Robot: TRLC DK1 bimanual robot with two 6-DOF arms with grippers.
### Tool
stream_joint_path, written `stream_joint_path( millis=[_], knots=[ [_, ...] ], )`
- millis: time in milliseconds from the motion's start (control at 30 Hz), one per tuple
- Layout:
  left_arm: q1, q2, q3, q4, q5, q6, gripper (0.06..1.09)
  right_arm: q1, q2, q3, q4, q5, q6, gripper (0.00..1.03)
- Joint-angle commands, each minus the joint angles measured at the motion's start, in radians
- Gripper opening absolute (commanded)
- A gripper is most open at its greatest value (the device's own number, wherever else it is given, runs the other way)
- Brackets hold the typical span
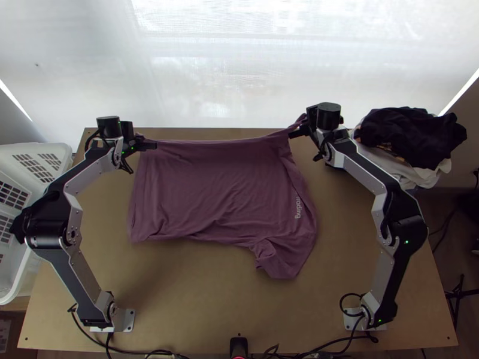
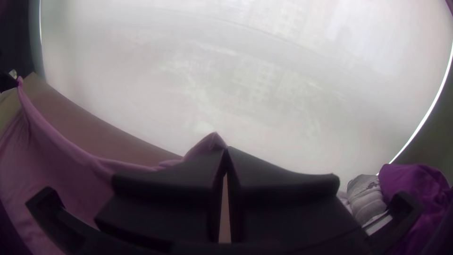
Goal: Fold the t-shirt
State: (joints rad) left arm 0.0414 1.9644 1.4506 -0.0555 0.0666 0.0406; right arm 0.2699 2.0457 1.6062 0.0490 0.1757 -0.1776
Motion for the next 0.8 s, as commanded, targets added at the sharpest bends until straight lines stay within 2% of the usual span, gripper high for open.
stream_joint_path(
  millis=[0,767],
  knots=[
    [0.0,-0.11,-0.116,0.016,0.009,-0.002,0.09,0.022,-0.127,-0.141,0.005,0.001,0.007,0.03],
    [-0.002,-0.406,-0.499,0.04,0.022,-0.018,0.09,0.069,-0.496,-0.575,0.011,0.001,0.021,0.03]
  ],
)
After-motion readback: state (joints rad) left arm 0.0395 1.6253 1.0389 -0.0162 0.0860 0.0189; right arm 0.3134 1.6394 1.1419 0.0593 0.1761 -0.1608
